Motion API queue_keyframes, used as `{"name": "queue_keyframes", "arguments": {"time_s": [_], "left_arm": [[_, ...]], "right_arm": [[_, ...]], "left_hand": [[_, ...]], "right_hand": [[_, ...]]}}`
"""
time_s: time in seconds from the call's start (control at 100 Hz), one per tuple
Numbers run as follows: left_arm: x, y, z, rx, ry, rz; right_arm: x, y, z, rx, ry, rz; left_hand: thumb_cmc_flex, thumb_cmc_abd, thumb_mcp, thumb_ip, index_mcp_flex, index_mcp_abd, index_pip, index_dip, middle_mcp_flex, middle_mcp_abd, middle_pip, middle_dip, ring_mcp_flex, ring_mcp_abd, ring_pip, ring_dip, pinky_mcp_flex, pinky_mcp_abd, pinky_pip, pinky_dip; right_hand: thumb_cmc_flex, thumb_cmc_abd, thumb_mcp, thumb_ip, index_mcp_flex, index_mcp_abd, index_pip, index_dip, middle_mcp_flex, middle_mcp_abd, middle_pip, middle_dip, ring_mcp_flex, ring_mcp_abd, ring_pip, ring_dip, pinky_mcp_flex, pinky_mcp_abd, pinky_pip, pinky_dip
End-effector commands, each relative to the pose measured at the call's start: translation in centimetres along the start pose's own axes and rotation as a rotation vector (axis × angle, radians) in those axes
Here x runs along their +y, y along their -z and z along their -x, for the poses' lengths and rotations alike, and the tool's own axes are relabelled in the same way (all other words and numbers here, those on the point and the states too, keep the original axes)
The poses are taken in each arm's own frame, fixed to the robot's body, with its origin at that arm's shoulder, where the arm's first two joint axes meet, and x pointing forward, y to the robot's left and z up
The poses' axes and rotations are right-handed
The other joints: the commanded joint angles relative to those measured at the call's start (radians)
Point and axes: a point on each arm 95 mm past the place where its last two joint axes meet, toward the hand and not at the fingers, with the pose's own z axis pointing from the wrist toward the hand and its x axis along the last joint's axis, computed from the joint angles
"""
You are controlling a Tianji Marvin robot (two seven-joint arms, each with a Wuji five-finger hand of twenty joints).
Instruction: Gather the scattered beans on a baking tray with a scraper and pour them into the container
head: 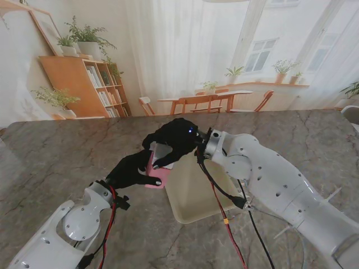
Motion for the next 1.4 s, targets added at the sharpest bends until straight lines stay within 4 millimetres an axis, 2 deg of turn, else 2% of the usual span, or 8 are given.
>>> {"name": "queue_keyframes", "arguments": {"time_s": [0.0, 0.08, 0.18, 0.32, 0.49, 0.86, 1.21, 1.39], "left_arm": [[0.1, 0.0, -0.2, 0.001, 0.006, -0.005], [0.1, 0.0, -0.2, 0.0, 0.005, -0.005], [0.0, 0.0, -0.2, -0.002, 0.002, -0.004], [0.0, 0.1, -0.1, -0.007, 0.001, -0.003], [0.0, 0.1, -0.1, -0.009, -0.001, -0.004], [-0.1, 0.1, -0.2, -0.002, -0.001, -0.005], [0.0, -0.1, -0.2, 0.004, 0.004, -0.003], [0.2, -0.1, -0.3, 0.011, 0.005, -0.001]], "right_arm": [[-0.5, -0.4, -0.7, -0.009, -0.015, -0.001], [-0.4, -0.5, -0.9, -0.047, -0.011, 0.007], [-0.1, -0.2, -1.1, -0.093, -0.02, -0.009], [0.8, 0.7, -1.0, -0.129, -0.035, -0.028], [2.4, 2.1, -0.7, -0.16, -0.008, -0.029], [4.4, 4.6, 0.9, 0.063, 0.088, -0.141], [3.2, 4.0, 1.5, 0.169, 0.149, -0.213], [2.3, 2.7, 1.3, 0.214, 0.156, -0.19]], "left_hand": [[0.241, 0.156, 0.182, 0.017, 0.083, -0.169, 0.307, 0.1, 0.108, -0.179, 0.161, 0.066, 0.021, -0.036, 0.028, 0.01, -0.002, -0.001, 0.022, 0.027], [0.241, 0.154, 0.181, 0.017, 0.082, -0.17, 0.306, 0.1, 0.109, -0.18, 0.161, 0.066, 0.021, -0.038, 0.027, 0.01, -0.002, -0.002, 0.022, 0.027], [0.241, 0.155, 0.181, 0.017, 0.083, -0.17, 0.307, 0.1, 0.109, -0.18, 0.161, 0.066, 0.021, -0.037, 0.028, 0.01, -0.002, -0.002, 0.022, 0.027], [0.242, 0.155, 0.182, 0.017, 0.083, -0.169, 0.306, 0.1, 0.109, -0.179, 0.161, 0.066, 0.021, -0.037, 0.028, 0.011, -0.002, -0.003, 0.022, 0.027], [0.241, 0.154, 0.181, 0.017, 0.082, -0.169, 0.306, 0.1, 0.109, -0.18, 0.161, 0.066, 0.021, -0.037, 0.028, 0.01, -0.003, -0.001, 0.021, 0.027], [0.242, 0.155, 0.182, 0.017, 0.083, -0.169, 0.306, 0.1, 0.109, -0.179, 0.161, 0.066, 0.021, -0.037, 0.028, 0.01, -0.002, -0.002, 0.021, 0.027], [0.241, 0.155, 0.182, 0.017, 0.082, -0.169, 0.306, 0.1, 0.109, -0.18, 0.161, 0.066, 0.021, -0.038, 0.027, 0.01, -0.003, -0.001, 0.021, 0.027], [0.241, 0.154, 0.181, 0.017, 0.083, -0.17, 0.307, 0.101, 0.109, -0.18, 0.161, 0.066, 0.022, -0.038, 0.027, 0.01, -0.002, -0.003, 0.021, 0.027]], "right_hand": [[0.16, 0.125, 0.072, 0.034, 0.032, 0.031, -0.018, -0.043, 0.177, -0.369, 0.315, 0.027, 0.061, -0.137, 0.066, -0.015, 0.038, -0.015, 0.075, -0.004], [0.142, 0.196, 0.0, 0.037, 0.043, 0.054, -0.046, -0.075, 0.204, -0.352, 0.312, -0.007, 0.088, -0.122, 0.071, -0.045, 0.052, -0.006, 0.108, -0.034], [0.114, 0.317, -0.108, 0.046, -0.035, 0.085, -0.132, -0.114, 0.062, -0.179, 0.19, -0.042, -0.059, 0.027, -0.01, -0.053, -0.106, 0.101, 0.032, -0.055], [0.048, 0.437, -0.177, 0.05, -0.213, 0.133, -0.267, -0.142, -0.274, 0.074, -0.267, -0.109, -0.388, 0.258, -0.317, -0.049, -0.411, 0.222, -0.179, 0.015], [0.054, 0.522, -0.248, 0.053, -0.345, 0.183, -0.348, -0.16, -0.461, 0.186, -0.704, -0.303, -0.586, 0.38, -0.839, -0.23, -0.596, 0.241, -0.369, 0.018], [0.258, 0.225, -0.038, 0.099, -0.526, 0.298, -0.475, -0.14, -0.755, 0.235, -0.838, -0.42, -0.863, 0.387, -1.152, -0.423, -0.804, 0.139, -0.606, -0.166], [0.203, -0.083, 0.441, 0.078, -0.495, 0.346, -0.538, -0.431, -0.846, 0.27, -0.788, -0.442, -0.933, 0.406, -1.047, -0.464, -0.814, 0.121, -0.435, -0.3], [0.21, -0.121, 0.508, 0.06, -0.512, 0.316, -0.49, -0.283, -0.806, 0.232, -0.721, -0.426, -0.88, 0.375, -0.983, -0.452, -0.763, 0.107, -0.396, -0.278]]}}
